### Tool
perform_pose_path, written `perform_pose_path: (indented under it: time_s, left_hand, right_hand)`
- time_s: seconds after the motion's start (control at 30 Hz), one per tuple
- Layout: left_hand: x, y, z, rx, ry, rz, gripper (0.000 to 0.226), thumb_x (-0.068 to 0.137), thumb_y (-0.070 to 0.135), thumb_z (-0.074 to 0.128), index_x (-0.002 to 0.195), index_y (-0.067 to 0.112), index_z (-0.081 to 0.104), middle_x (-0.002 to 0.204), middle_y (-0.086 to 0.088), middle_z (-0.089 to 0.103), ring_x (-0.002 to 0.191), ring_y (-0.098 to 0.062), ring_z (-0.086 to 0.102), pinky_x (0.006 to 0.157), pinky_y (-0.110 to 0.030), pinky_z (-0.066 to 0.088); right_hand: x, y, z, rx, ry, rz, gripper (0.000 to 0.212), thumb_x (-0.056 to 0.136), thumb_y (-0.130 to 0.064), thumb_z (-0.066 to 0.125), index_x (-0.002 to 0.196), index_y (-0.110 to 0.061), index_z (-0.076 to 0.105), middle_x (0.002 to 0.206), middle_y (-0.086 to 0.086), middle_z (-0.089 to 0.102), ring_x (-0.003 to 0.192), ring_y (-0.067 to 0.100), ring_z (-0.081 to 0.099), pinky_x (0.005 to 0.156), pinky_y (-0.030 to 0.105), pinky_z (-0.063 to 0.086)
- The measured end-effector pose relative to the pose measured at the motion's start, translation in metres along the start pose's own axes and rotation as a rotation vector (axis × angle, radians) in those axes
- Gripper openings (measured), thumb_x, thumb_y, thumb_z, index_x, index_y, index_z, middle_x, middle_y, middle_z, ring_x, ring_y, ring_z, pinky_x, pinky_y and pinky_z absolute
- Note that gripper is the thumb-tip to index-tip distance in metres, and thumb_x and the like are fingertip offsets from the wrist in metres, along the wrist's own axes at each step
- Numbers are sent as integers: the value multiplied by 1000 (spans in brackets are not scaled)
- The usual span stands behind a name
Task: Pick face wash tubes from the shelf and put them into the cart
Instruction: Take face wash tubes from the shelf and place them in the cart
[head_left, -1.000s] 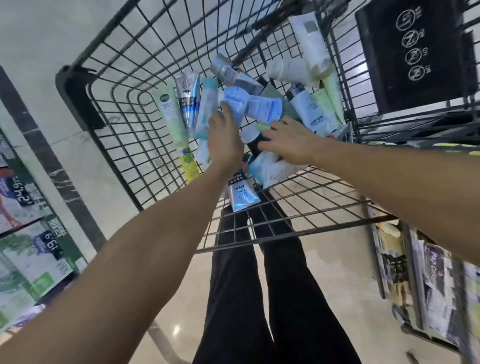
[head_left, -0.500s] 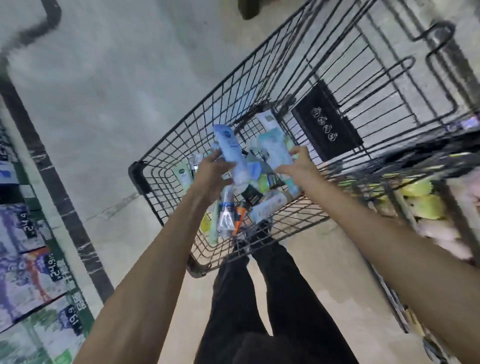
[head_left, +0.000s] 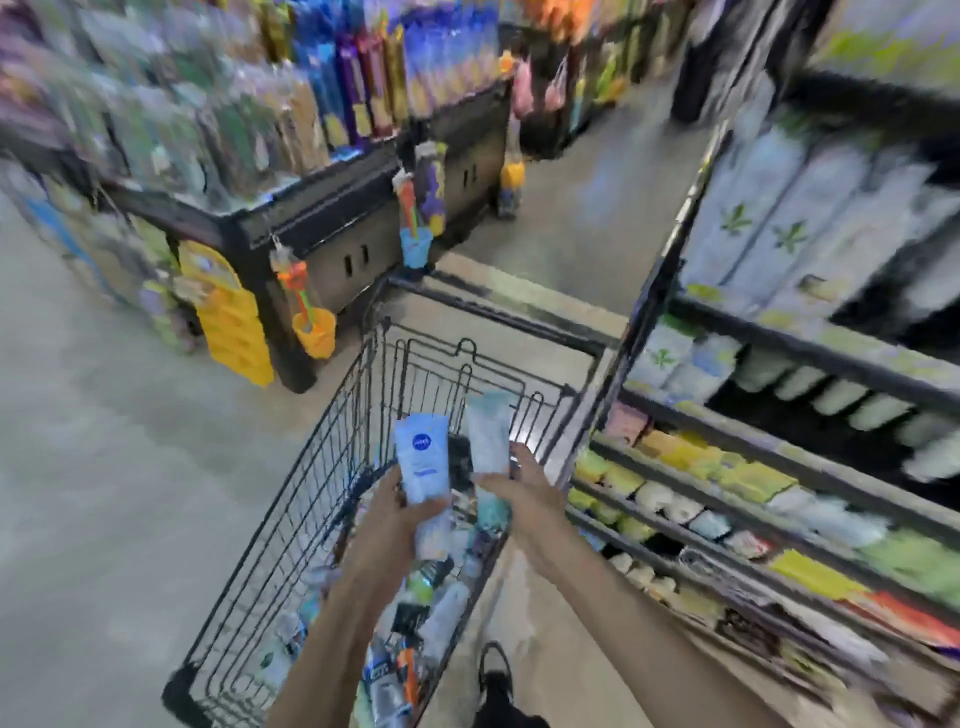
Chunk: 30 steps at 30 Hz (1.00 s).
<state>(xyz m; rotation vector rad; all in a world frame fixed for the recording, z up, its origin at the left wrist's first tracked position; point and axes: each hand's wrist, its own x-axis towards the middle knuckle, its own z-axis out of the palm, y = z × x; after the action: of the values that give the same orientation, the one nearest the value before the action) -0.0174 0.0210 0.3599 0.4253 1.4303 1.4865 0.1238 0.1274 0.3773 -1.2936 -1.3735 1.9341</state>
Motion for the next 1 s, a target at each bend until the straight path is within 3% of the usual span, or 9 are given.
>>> perform_pose_path:
  time_s: [0.07, 0.17, 0.4, 0.53, 0.57, 0.7, 0.83, 1.0]
  left_hand:
    - [-8, 7, 28, 85, -44, 55, 54, 74, -4, 83, 118, 22, 64, 109, -12, 77, 87, -23, 77, 64, -31, 62]
    - [-17, 12, 67, 161, -123, 118, 57, 76, -3, 83, 126, 15, 61, 112, -11, 76, 98, -32, 74, 67, -28, 62]
    - [-47, 14, 170, 233, -330, 202, 48, 82, -2, 79, 124, 15, 63, 111, -18, 73, 95, -38, 73, 79, -53, 63]
    - [-69, 10, 226, 248, -404, 222, 51, 82, -6, 78, 122, 20, 61, 110, -6, 77, 98, -29, 74, 86, -51, 61]
    - [-74, 8, 240, 254, -411, 220, 51, 81, -5, 79, 119, 23, 61, 109, -2, 77, 98, -25, 75, 85, -47, 61]
    - [-98, -5, 291, 245, -454, 194, 53, 80, -5, 81, 118, 26, 59, 107, 1, 78, 94, -17, 76, 76, -33, 61]
    - [-120, -23, 345, 264, -470, 204, 56, 80, 0, 84, 123, 22, 57, 113, -2, 77, 99, -18, 75, 86, -45, 61]
    - [-144, -38, 413, 280, -488, 261, 55, 84, 4, 82, 127, 27, 57, 118, 6, 74, 104, -12, 73, 86, -35, 61]
  right_hand:
    - [-25, -10, -23, 26, 57, -56, 69, 68, -25, 85, 131, -24, 58, 118, 7, 73, 104, 29, 73, 91, 54, 59]
    - [-58, -20, -59, 71, 140, -149, 73, 55, -36, 89, 123, -30, 62, 117, 5, 75, 103, 28, 73, 91, 58, 58]
    - [-131, -29, -156, 190, 370, -239, 71, 56, -19, 91, 120, -25, 61, 111, 4, 78, 101, 26, 75, 87, 47, 61]
    - [-169, -26, -206, 210, 438, -264, 80, 51, -32, 95, 123, -32, 59, 116, 4, 76, 103, 29, 74, 90, 50, 60]
    - [-177, -24, -220, 209, 453, -272, 80, 54, -33, 96, 125, -34, 58, 117, 3, 76, 104, 28, 74, 91, 51, 60]
    - [-214, -15, -272, 210, 500, -322, 57, 81, -5, 84, 124, -31, 57, 108, 5, 79, 101, 29, 75, 92, 51, 59]
    - [-247, -6, -324, 212, 545, -341, 55, 82, -10, 85, 126, -28, 58, 109, 0, 79, 98, 25, 76, 91, 52, 60]
    - [-279, -1, -390, 192, 579, -356, 56, 81, -12, 86, 123, -36, 58, 113, -1, 78, 102, 23, 75, 95, 54, 58]
